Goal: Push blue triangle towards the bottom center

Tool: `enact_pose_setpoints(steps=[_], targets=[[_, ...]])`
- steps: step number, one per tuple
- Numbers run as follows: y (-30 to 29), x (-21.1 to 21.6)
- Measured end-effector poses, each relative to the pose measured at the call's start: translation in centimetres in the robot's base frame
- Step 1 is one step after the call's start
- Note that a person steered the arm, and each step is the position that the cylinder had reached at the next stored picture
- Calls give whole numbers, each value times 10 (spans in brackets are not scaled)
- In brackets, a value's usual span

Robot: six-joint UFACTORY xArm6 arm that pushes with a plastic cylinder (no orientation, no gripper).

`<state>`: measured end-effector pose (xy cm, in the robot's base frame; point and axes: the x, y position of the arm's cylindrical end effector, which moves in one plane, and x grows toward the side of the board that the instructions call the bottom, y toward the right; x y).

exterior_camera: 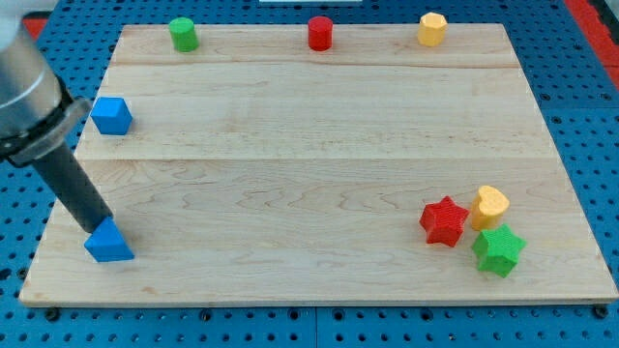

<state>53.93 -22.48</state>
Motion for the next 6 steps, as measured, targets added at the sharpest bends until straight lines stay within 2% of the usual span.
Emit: enact_pose_setpoints(steps=[1, 2, 3, 4, 5, 6], targets=[[-37, 19], [-38, 36], [9, 10], [88, -2], [78, 5], [22, 25]])
